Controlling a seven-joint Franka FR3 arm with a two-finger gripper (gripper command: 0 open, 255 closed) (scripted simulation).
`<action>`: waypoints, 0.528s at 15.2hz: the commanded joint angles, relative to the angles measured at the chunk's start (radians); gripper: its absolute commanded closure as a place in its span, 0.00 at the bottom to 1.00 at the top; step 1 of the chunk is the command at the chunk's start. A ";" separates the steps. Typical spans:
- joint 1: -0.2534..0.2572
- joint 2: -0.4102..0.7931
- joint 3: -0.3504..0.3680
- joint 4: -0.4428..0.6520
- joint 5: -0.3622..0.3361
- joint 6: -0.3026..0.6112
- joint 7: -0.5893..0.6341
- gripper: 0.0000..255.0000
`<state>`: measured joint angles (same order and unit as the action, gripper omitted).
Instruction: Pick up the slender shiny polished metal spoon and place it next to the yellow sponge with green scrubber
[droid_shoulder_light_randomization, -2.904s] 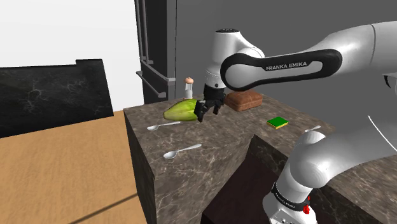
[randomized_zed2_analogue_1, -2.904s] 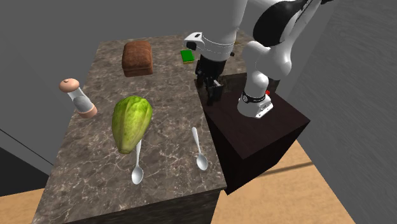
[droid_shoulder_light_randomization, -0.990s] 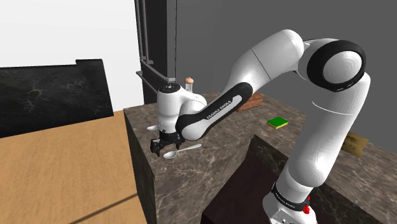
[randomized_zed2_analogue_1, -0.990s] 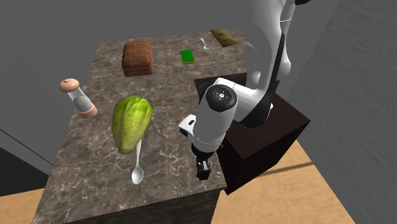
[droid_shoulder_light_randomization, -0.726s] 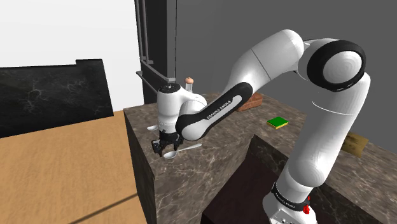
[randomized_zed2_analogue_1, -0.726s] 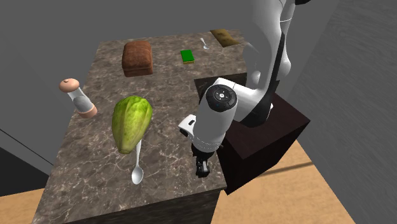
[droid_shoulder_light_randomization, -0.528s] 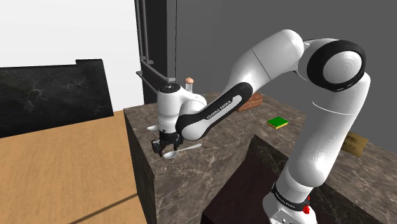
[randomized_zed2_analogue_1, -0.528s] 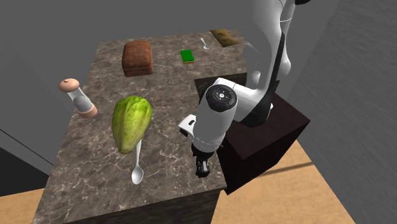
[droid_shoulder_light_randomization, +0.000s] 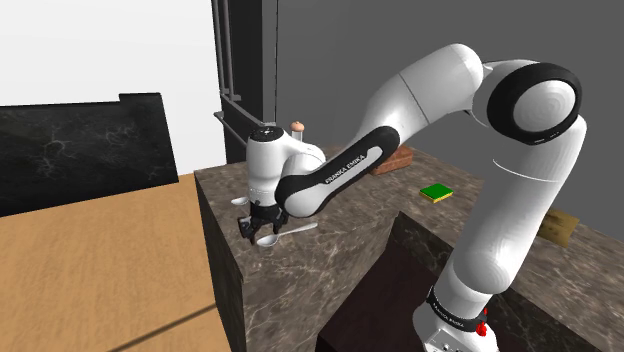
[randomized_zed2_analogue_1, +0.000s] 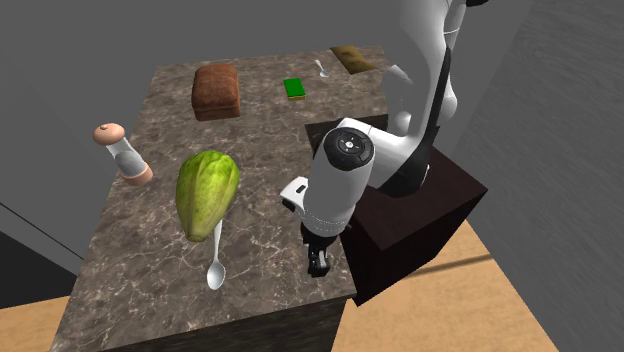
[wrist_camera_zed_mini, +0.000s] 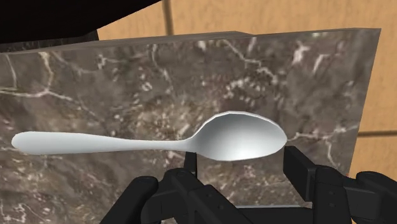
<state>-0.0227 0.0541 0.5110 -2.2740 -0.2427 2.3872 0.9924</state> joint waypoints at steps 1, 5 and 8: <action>-0.001 -0.020 0.002 0.008 0.021 -0.024 -0.018 1.00; -0.002 -0.056 0.003 0.029 0.055 -0.073 -0.047 1.00; -0.002 -0.081 0.003 0.047 0.077 -0.110 -0.066 1.00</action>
<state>-0.0244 -0.0210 0.5140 -2.2370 -0.1718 2.2918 0.9328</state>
